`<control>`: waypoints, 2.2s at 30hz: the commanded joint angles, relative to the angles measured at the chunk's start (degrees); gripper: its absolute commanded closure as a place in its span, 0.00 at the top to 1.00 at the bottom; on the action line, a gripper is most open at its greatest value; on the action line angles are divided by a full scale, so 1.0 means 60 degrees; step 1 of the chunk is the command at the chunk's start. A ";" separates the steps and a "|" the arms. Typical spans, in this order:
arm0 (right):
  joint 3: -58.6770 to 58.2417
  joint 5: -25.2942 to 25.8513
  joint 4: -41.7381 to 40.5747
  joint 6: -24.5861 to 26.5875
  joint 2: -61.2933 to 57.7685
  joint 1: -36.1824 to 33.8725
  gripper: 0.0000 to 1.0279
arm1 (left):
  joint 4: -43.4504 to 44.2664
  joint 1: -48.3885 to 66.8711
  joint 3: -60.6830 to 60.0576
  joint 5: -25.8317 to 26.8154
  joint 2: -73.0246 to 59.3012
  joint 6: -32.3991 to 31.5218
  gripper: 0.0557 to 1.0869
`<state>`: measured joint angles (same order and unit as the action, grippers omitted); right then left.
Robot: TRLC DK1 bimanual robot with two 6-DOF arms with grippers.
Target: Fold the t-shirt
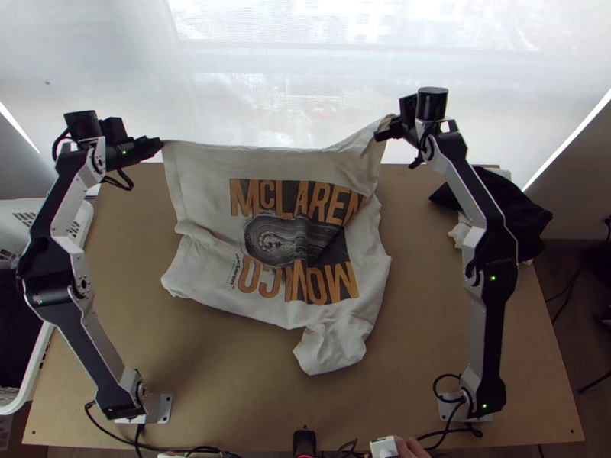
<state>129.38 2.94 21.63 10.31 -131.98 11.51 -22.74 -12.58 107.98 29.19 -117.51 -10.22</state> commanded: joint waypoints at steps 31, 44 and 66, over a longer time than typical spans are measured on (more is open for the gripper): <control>-0.3019 -0.0007 0.1083 -0.0590 0.2691 0.0514 0.95 | -0.5380 -0.0423 -0.3232 0.0570 0.3223 0.4325 0.94; -0.6827 -0.0007 0.1288 -0.0033 0.6690 0.1554 0.95 | -0.6083 -0.1346 -0.8095 0.0540 0.5889 0.6669 0.94; -0.9889 -0.0475 0.3339 0.0157 0.9487 0.4103 0.95 | -0.3578 -0.1156 -0.9677 0.0570 0.5040 0.5643 0.76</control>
<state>73.71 1.52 39.13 11.38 -78.11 32.80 -45.98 -20.01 51.31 32.53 -85.89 24.58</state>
